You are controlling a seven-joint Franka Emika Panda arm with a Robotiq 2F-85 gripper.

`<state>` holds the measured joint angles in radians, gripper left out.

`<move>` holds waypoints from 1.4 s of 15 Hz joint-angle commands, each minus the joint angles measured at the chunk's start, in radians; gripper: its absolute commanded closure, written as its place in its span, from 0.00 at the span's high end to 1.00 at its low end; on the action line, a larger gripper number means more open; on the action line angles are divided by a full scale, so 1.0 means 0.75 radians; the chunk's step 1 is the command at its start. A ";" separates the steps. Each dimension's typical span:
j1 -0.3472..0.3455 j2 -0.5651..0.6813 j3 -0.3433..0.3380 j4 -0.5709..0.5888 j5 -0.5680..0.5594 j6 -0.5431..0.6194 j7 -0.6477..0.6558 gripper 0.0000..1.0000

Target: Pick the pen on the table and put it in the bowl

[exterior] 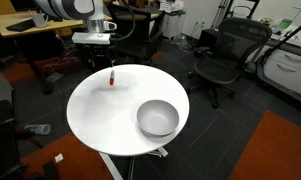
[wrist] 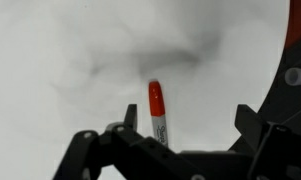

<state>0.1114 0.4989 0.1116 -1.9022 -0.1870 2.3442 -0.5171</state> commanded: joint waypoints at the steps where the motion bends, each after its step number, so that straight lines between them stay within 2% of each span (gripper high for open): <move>1: -0.040 0.036 0.045 0.007 -0.020 0.069 -0.082 1.00; 7: -0.067 0.124 0.050 0.048 -0.027 0.137 -0.206 1.00; 14: -0.100 0.280 0.075 0.180 -0.004 0.176 -0.354 1.00; 21: -0.093 0.404 0.086 0.308 -0.006 0.182 -0.363 1.00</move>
<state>0.0544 0.7602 0.1597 -1.7249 -0.1877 2.4673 -0.7667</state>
